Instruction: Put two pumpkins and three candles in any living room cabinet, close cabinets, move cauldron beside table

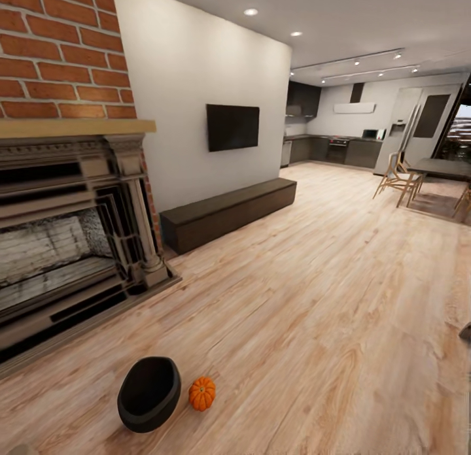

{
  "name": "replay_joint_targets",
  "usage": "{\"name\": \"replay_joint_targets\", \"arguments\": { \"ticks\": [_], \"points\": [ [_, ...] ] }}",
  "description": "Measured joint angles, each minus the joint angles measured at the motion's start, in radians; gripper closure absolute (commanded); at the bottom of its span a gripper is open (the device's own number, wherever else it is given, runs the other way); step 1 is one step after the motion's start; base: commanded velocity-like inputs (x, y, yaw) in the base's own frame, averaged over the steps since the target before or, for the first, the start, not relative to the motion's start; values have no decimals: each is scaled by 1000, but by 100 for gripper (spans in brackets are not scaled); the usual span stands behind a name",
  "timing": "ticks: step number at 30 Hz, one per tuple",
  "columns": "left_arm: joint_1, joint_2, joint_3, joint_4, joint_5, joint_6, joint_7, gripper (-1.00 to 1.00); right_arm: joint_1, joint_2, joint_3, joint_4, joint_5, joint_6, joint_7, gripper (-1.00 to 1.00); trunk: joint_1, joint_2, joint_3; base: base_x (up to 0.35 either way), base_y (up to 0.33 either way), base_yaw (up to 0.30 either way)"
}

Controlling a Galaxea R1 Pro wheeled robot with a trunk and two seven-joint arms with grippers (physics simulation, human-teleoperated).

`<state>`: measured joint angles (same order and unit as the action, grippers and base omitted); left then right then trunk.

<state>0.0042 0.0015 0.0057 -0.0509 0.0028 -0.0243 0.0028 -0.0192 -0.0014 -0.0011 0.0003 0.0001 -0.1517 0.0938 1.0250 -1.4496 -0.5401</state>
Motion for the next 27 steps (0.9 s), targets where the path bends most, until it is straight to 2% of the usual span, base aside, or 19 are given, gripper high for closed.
{"name": "replay_joint_targets", "arguments": {
  "ticks": [23, 27],
  "points": [
    [0, 0, 0, 0, 0, 0, 0, -100, 0, 0, 0, 0, 0, -1, 0, -100, 0, 0, -23, 0, 0, -226],
    [0, 0, 0, 0, 0, 0, 0, -100, 0, 0, 1, 0, 0, -41, 0, -100, 0, 0, -26, 0, 27, -73]
  ]
}}
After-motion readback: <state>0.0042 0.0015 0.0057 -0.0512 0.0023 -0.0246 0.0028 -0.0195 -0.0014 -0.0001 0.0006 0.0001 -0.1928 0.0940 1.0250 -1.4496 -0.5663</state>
